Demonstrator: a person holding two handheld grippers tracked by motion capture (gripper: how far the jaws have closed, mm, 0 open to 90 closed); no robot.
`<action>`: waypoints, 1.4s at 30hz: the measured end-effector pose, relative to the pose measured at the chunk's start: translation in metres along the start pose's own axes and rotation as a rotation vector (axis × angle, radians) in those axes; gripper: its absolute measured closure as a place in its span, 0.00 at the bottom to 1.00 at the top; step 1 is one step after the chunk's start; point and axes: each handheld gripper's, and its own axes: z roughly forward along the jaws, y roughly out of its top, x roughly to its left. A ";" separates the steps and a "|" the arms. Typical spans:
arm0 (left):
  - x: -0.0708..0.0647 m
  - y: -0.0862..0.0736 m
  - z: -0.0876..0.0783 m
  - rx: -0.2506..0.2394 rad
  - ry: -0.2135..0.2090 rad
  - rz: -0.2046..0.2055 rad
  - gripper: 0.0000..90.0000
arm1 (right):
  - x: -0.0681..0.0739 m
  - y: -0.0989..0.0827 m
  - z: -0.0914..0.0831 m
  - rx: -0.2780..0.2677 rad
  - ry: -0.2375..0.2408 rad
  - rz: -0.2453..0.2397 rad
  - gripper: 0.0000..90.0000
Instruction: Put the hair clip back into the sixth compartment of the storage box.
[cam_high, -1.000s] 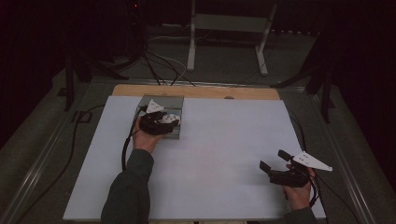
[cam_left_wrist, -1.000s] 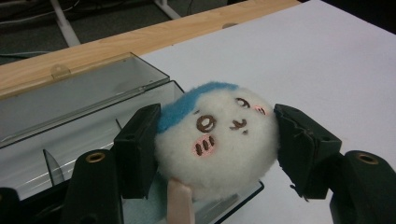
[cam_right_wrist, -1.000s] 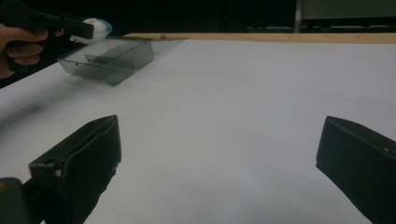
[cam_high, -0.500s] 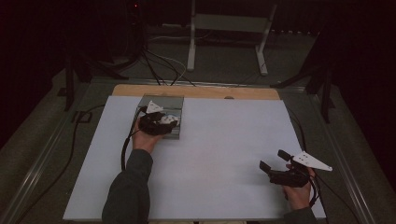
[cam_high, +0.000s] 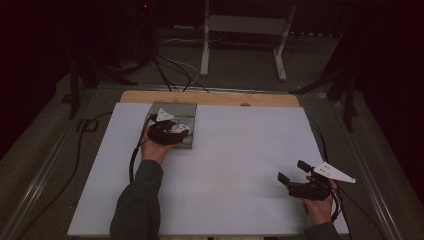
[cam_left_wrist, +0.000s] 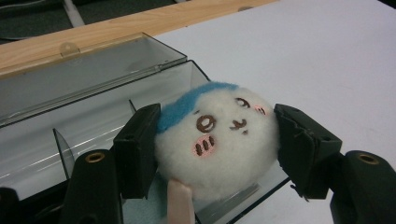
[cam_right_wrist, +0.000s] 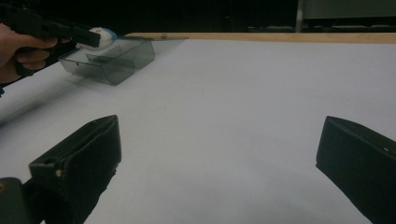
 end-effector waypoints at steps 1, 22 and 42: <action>0.001 -0.001 0.001 0.005 0.003 0.000 0.41 | 0.000 0.000 0.000 0.001 0.001 0.000 0.00; 0.002 -0.004 0.010 0.036 0.003 -0.003 0.41 | 0.000 0.000 0.001 0.005 0.002 -0.001 0.00; 0.000 -0.010 0.020 0.077 -0.003 -0.005 0.40 | 0.000 0.000 0.001 0.003 0.003 -0.002 0.00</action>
